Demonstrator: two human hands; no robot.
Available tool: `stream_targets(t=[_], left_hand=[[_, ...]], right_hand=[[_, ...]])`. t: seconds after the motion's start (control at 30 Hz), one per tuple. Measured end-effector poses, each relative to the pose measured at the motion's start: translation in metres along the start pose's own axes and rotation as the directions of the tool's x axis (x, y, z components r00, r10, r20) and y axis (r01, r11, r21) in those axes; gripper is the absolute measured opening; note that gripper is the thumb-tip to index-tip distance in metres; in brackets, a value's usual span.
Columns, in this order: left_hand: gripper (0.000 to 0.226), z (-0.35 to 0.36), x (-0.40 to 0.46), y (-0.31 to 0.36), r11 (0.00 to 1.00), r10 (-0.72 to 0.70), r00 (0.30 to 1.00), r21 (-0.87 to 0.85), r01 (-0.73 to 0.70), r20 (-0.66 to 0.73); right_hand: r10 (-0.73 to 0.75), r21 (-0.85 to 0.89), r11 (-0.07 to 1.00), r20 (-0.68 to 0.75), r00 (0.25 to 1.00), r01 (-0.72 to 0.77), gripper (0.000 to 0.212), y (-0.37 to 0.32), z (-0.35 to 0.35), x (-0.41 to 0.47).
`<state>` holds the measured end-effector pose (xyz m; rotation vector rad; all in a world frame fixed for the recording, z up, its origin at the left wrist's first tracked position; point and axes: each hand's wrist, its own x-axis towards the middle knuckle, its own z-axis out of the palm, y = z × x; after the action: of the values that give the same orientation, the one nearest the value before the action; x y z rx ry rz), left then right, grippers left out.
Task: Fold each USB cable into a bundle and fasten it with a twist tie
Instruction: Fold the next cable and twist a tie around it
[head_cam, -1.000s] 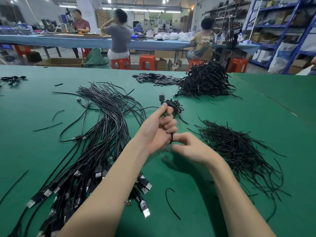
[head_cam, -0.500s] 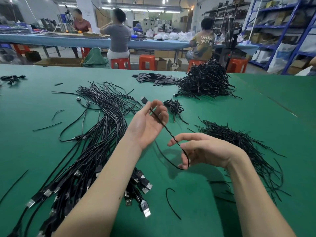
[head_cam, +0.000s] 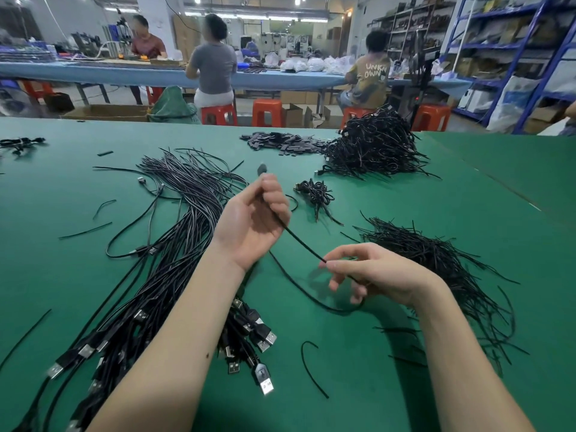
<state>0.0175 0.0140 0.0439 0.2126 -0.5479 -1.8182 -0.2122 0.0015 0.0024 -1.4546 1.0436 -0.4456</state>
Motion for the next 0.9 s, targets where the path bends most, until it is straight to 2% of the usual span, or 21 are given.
stream_targets(t=[0.07,0.13,0.17,0.2,0.27,0.33,0.4,0.5,0.57,0.67,0.83,0.9], left_hand=[[0.039,0.001,-0.003,-0.004,0.94,-0.126,0.992,0.324,0.109,0.029],[0.047,0.0,-0.002,-0.012,0.763,-0.228,0.974,0.618,0.19,-0.019],[0.05,-0.001,-0.001,-0.017,0.666,-0.268,0.962,0.712,0.224,-0.052],[0.051,-0.002,0.002,-0.023,0.578,-0.29,0.953,0.778,0.248,-0.089],[0.05,-0.006,0.008,-0.032,0.45,-0.234,0.959,0.857,0.252,-0.159],[0.044,-0.009,0.013,-0.039,0.413,-0.116,0.977,0.886,0.21,-0.178],[0.04,-0.008,0.015,-0.041,0.467,-0.001,0.989,0.874,0.131,-0.147],[0.044,-0.005,0.015,-0.036,0.633,0.125,0.979,0.773,0.048,-0.164],[0.046,-0.003,0.015,-0.033,0.726,0.147,0.971,0.688,0.024,-0.188],[0.05,-0.003,0.013,-0.032,0.839,0.111,0.981,0.544,-0.006,-0.16],[0.051,-0.005,0.008,-0.023,0.955,0.013,1.0,0.296,-0.017,0.015],[0.051,-0.005,0.006,-0.019,0.957,-0.038,0.996,0.29,0.014,0.078]], right_hand=[[-0.052,-0.048,0.998,-0.245,0.968,0.042,0.018,0.0,0.0,0.006],[-0.154,-0.048,0.988,-0.419,0.895,0.148,0.018,-0.003,-0.002,0.01],[-0.189,0.008,0.976,-0.465,0.865,0.218,0.019,-0.007,-0.003,0.01],[-0.21,0.087,0.954,-0.488,0.847,0.286,0.019,-0.012,-0.004,0.009],[-0.232,0.198,0.911,-0.48,0.846,0.363,0.015,-0.023,0.0,0.007],[-0.278,0.18,0.905,-0.436,0.856,0.385,0.015,-0.033,0.009,0.006],[-0.339,0.156,0.9,-0.338,0.878,0.407,0.018,-0.038,0.017,0.006],[-0.361,0.296,0.882,-0.072,0.93,0.366,0.009,-0.037,0.024,0.003],[-0.346,0.399,0.873,0.105,0.932,0.279,0.005,-0.03,0.025,0.001],[-0.309,0.415,0.894,0.298,0.903,0.169,0.006,-0.014,0.03,0.001],[-0.2,0.4,0.914,0.303,0.932,0.067,0.018,-0.008,0.023,0.001],[-0.133,0.277,0.959,0.236,0.963,0.064,0.025,-0.008,0.019,0.0]])
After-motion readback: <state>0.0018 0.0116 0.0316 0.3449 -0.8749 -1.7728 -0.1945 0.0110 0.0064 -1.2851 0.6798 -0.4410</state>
